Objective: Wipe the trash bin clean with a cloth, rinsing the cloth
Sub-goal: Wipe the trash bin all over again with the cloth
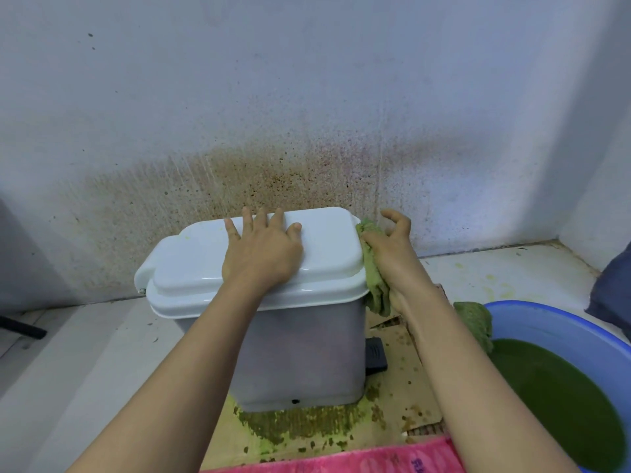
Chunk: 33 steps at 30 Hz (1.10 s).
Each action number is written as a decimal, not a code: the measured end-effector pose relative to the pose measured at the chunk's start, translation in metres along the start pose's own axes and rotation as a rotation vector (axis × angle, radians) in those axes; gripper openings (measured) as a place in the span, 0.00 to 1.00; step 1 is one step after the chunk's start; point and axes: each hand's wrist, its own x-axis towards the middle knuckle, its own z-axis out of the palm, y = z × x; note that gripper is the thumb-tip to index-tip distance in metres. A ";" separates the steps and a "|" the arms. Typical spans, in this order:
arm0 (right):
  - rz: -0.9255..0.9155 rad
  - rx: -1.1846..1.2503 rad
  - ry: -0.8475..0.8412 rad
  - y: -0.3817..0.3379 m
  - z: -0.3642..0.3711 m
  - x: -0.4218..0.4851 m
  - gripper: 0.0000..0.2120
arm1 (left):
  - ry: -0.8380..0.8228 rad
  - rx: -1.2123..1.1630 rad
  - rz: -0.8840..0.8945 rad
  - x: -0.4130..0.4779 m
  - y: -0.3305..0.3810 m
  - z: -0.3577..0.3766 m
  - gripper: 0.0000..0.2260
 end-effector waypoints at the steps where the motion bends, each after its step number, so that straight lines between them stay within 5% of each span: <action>1: 0.016 -0.029 -0.013 -0.004 -0.001 0.009 0.19 | 0.001 0.000 0.001 0.000 0.000 0.000 0.26; 9: 0.057 -0.106 -0.069 -0.021 0.018 0.059 0.08 | 0.025 -0.017 0.006 0.002 0.001 0.003 0.25; 17: -0.006 -0.242 -0.104 -0.012 0.011 0.028 0.20 | 0.045 -0.028 -0.015 0.003 0.001 0.004 0.25; 28: -0.273 -0.198 0.189 0.020 0.027 -0.081 0.19 | 0.069 -0.010 -0.025 0.002 0.001 0.005 0.24; 33: -0.251 -0.168 0.251 0.018 0.030 -0.072 0.17 | 0.071 0.008 -0.019 0.001 0.001 0.005 0.24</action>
